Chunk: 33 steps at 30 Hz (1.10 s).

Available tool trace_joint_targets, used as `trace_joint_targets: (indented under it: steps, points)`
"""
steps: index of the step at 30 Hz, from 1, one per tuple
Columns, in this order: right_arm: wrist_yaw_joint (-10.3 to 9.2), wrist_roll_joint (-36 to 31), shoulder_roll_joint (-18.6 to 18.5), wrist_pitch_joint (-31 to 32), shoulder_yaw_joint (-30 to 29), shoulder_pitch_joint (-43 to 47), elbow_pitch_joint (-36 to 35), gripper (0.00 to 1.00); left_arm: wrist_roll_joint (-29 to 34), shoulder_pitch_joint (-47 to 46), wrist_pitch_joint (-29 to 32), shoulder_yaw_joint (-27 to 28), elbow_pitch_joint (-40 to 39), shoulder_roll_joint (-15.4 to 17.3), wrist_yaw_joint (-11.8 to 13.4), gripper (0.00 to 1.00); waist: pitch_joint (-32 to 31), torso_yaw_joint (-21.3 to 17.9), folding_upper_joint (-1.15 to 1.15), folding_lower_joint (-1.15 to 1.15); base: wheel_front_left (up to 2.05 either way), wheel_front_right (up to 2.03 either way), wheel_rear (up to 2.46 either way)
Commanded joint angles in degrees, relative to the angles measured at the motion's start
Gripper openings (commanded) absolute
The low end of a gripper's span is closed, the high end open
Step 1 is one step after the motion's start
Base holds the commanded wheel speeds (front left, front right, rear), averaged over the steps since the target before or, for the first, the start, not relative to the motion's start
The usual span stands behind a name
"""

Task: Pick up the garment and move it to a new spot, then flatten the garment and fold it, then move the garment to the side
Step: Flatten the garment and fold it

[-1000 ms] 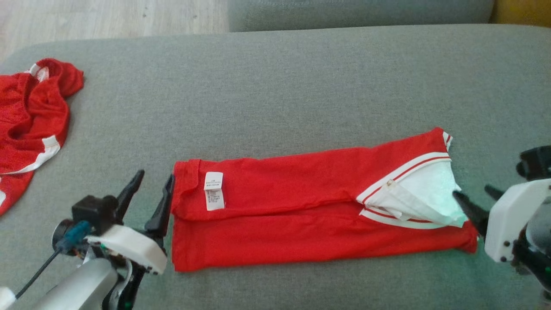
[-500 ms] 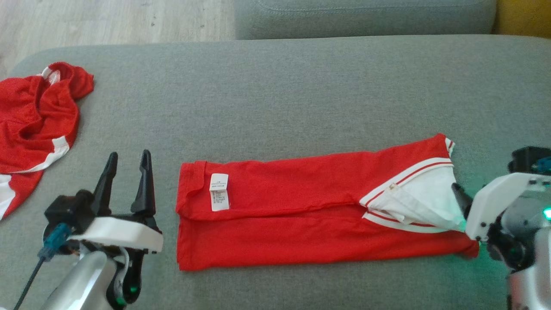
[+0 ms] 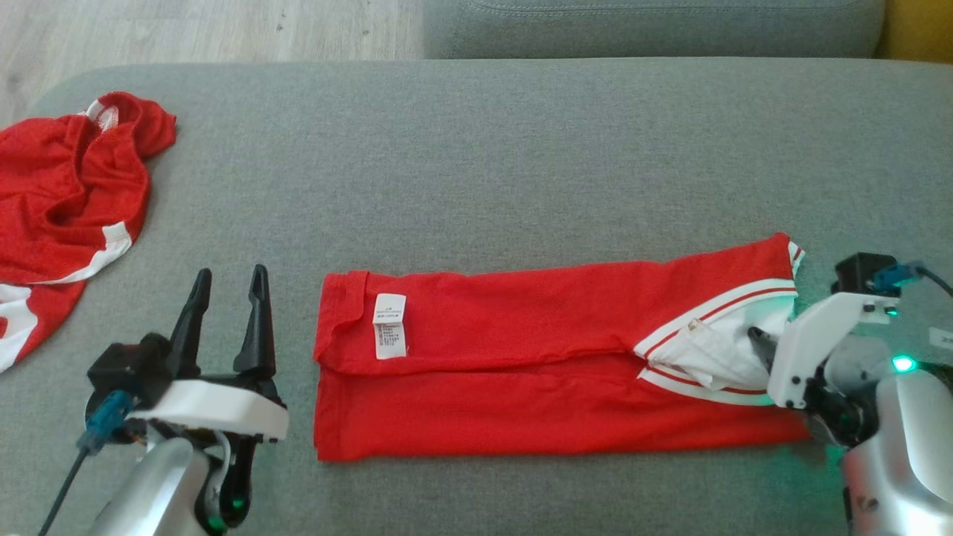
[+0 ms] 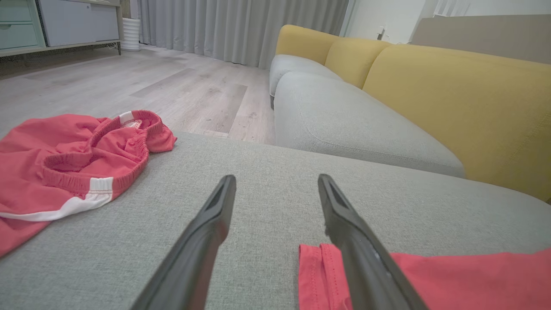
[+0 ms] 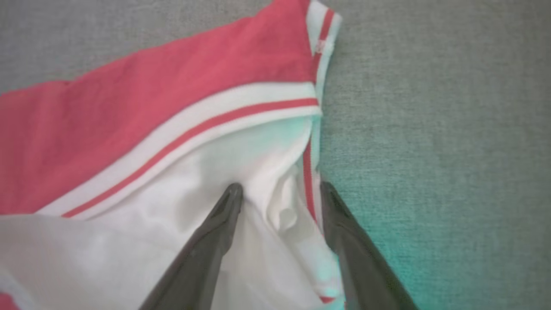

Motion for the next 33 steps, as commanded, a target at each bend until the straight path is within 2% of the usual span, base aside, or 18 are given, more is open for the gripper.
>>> trace_joint_targets:
  steps: [1,5,11,17,25,28,33]
  points:
    - [0.40,2.0,0.1,0.8,3.5,-0.7,-0.4,0.00,1.0,-1.7,-0.7,3.4,-1.1,1.1,-0.4,1.00,0.0,-0.2,0.00,0.00,0.00,0.00,0.00]
    - [0.40,4.5,-1.2,0.7,5.2,-1.1,-1.0,0.00,1.6,-1.6,-0.7,4.1,-0.7,0.7,-0.8,1.00,0.0,-0.7,0.00,0.00,0.00,0.00,0.00]
    - [0.40,5.0,-4.2,0.7,3.5,-0.4,-5.3,0.00,2.1,-1.3,-0.7,4.5,-0.3,0.4,-1.3,1.00,-0.4,-1.4,0.00,0.00,0.00,0.00,0.00]
    - [0.40,2.2,-9.2,3.6,-3.2,3.2,-15.3,0.00,2.6,-0.5,-0.7,5.4,-0.7,0.5,-1.3,1.00,-0.6,-2.5,0.00,0.00,0.00,0.00,0.00]
    - [0.40,-1.8,-12.2,7.4,-12.0,7.8,-25.9,0.00,3.3,-0.1,-0.7,5.9,-1.3,0.7,-1.4,1.00,-0.8,-3.3,0.00,0.00,0.00,0.00,0.00]
    - [0.40,-2.3,-12.3,8.3,-12.4,9.1,-28.1,0.00,3.5,-0.2,-0.7,5.8,-1.2,0.6,-1.6,1.00,-1.1,-3.2,0.00,0.00,0.00,0.00,0.00]
    - [0.40,-1.2,-10.6,10.3,-7.1,10.6,-33.2,0.00,4.0,-0.3,-0.7,5.2,-0.7,0.4,-1.8,1.00,-2.1,-2.6,0.00,0.00,0.00,0.00,0.00]
